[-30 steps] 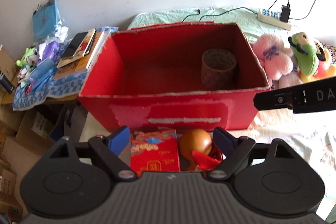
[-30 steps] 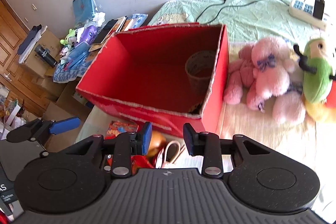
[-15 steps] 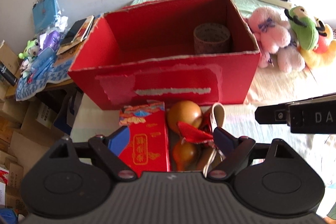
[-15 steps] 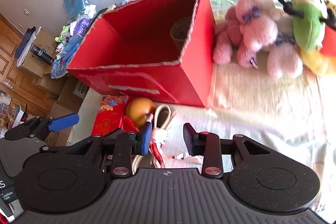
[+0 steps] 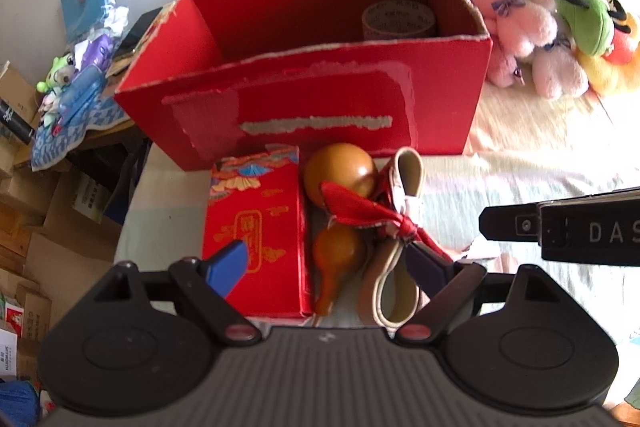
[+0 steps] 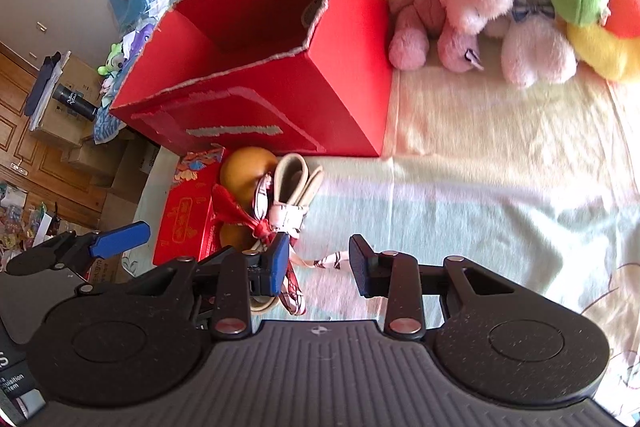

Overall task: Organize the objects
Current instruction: 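Move the right tool back to the white sandal with red ribbon, then close the right tool on the strap of the white sandal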

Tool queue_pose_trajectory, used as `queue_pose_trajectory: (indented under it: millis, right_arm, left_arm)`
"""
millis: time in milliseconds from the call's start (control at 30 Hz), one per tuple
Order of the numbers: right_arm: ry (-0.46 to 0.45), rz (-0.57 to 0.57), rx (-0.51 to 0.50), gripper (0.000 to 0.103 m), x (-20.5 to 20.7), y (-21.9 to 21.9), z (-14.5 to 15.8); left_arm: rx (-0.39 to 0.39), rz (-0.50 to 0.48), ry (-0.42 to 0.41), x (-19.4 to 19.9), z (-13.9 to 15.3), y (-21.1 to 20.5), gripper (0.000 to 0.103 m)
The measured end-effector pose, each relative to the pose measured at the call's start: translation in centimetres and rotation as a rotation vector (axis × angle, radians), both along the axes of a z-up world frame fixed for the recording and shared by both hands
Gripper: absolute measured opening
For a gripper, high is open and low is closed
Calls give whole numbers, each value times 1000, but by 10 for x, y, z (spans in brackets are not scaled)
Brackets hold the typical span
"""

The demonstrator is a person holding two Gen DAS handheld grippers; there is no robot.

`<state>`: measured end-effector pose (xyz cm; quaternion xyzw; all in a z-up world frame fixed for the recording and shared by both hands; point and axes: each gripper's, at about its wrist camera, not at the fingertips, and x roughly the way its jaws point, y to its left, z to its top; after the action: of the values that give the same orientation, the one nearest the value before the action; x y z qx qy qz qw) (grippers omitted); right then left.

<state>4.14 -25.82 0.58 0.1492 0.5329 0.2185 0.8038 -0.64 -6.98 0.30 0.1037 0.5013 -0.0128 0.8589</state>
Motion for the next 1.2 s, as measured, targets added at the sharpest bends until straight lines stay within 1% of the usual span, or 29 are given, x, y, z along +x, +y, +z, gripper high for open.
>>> queue_pose_trajectory:
  millis: [200, 533, 733, 900, 1200]
  right_arm:
    - [24, -18, 17, 36, -2, -6, -5]
    - [75, -29, 42, 36, -3, -9, -16]
    - [110, -58, 65, 36, -4, -18, -24]
    - [123, -75, 71, 36, -7, -25, -28]
    - [131, -104, 82, 36, -5, -24, -30]
  left_arm:
    - [2, -19, 26, 2, -9, -2, 87]
    - [-7, -34, 59, 10, -14, -3, 88]
    - [-12, -46, 84, 12, -20, -4, 90]
    - [-15, -57, 94, 13, -23, -7, 91]
    - [-16, -67, 105, 16, -24, -8, 91]
